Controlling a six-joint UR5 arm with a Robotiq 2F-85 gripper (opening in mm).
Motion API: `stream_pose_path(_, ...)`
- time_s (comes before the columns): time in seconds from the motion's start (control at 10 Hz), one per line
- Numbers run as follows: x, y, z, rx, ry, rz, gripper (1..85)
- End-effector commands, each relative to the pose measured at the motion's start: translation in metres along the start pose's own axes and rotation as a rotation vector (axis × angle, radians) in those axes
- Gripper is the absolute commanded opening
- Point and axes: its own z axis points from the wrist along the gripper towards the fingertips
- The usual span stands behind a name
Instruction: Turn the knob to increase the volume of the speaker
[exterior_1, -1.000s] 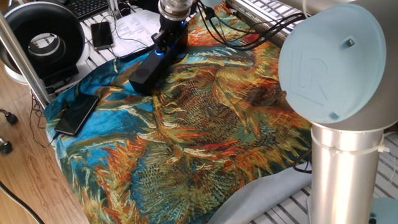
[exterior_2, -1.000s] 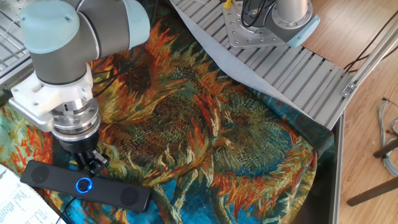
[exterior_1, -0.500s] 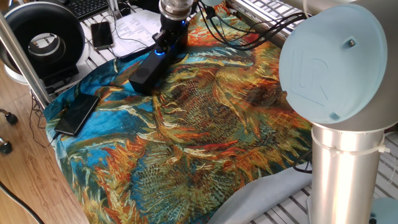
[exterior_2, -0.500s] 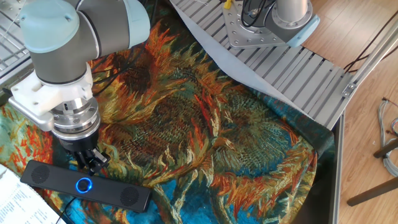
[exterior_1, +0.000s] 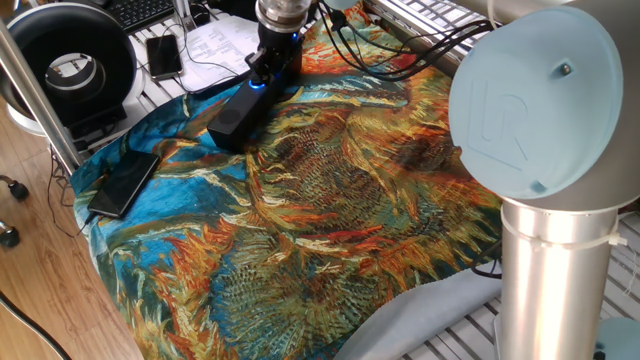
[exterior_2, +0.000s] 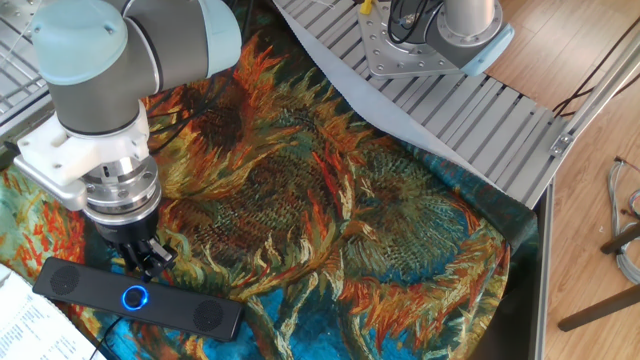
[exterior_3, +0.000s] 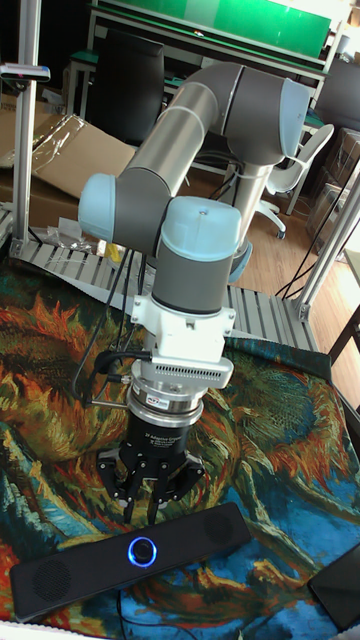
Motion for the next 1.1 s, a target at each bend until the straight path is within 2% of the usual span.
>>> stream_pose_path(0.0,0.007,-0.001,-0.011,0.002,0.018,0.009,22.0)
stream_pose_path(0.3,0.014,-0.001,-0.027,0.011,0.033,-0.010,20.7)
stream_pose_path(0.4,0.013,0.004,-0.028,-0.010,0.031,0.003,18.7)
stream_pose_path(1.0,0.012,0.004,-0.025,-0.008,0.028,-0.018,14.3)
